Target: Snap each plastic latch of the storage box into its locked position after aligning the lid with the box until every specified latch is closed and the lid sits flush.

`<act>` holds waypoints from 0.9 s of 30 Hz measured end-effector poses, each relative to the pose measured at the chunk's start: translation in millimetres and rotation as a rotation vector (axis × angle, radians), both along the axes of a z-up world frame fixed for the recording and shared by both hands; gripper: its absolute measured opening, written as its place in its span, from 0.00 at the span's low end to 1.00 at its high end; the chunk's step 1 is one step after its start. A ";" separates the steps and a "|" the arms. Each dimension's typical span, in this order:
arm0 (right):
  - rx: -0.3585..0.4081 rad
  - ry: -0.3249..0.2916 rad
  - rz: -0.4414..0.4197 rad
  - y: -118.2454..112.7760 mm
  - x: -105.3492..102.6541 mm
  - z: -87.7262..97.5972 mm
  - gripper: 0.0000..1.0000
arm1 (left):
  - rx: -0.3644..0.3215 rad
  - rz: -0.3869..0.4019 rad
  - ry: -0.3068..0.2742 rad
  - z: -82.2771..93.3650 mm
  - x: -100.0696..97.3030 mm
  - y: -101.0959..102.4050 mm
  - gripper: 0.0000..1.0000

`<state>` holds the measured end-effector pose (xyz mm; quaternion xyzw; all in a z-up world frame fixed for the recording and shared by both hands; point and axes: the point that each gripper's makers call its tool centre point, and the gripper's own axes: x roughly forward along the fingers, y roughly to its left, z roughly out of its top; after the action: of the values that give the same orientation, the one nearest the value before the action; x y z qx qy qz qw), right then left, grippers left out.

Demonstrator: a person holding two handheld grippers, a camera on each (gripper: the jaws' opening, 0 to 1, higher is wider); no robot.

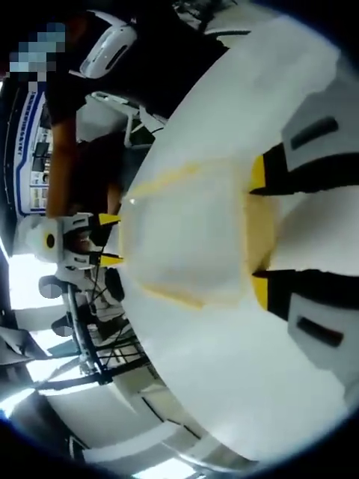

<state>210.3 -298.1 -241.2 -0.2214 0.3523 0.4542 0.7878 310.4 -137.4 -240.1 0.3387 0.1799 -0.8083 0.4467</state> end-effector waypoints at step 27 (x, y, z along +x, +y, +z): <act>-0.030 -0.047 0.178 75.4 26.2 36.6 0.37 | 0.049 0.170 -0.051 31.5 -0.8 88.5 0.37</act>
<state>236.5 -222.6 -204.6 -0.2744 0.3194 0.5118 0.7488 309.6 -49.0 -208.6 0.3536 0.2163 -0.7541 0.5094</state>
